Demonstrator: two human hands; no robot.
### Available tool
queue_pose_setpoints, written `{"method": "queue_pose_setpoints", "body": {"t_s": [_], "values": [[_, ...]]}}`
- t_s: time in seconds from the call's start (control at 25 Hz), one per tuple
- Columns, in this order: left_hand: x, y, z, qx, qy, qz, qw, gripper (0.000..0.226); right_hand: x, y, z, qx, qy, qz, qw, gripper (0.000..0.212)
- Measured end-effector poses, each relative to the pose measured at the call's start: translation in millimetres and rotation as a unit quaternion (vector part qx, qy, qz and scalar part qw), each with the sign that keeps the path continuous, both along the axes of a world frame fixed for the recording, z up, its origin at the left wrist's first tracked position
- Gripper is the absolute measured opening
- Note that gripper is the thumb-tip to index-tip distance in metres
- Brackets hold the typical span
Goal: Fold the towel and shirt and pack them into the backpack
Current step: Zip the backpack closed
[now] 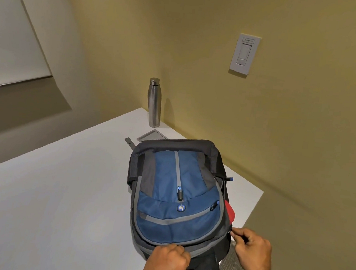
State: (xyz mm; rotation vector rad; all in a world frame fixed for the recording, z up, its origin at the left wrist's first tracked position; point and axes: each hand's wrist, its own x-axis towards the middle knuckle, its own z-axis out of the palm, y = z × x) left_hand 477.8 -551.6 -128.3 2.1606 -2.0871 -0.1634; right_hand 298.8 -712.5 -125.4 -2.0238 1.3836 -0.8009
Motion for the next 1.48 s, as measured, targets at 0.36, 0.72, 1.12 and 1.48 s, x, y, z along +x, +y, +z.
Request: {"method": "queue_pose_setpoints", "body": {"t_s": [0.36,0.72,1.12,1.48], "values": [[-12.6,-39.5,57.8,0.075,-0.055,-0.095,0.991,0.033,4.5,-17.5,10.1,0.115,-0.065,-0.035,0.991,0.035],[6.1,-208.4,107.9,0.17,-0.181,-0.162,0.955,0.034,25.8,-48.3,4.8,0.287,-0.208,-0.112,0.928,0.031],[7.6,-234.9,116.0,0.208,-0.283,-0.314,0.882,0.028,17.1,-40.8,0.4,0.326,-0.268,-0.117,0.899,0.036],[30.0,-223.6,117.9,0.099,-0.243,-0.354,0.898,0.029,30.9,-32.9,5.8,0.237,-0.103,0.201,0.945,0.07]]}}
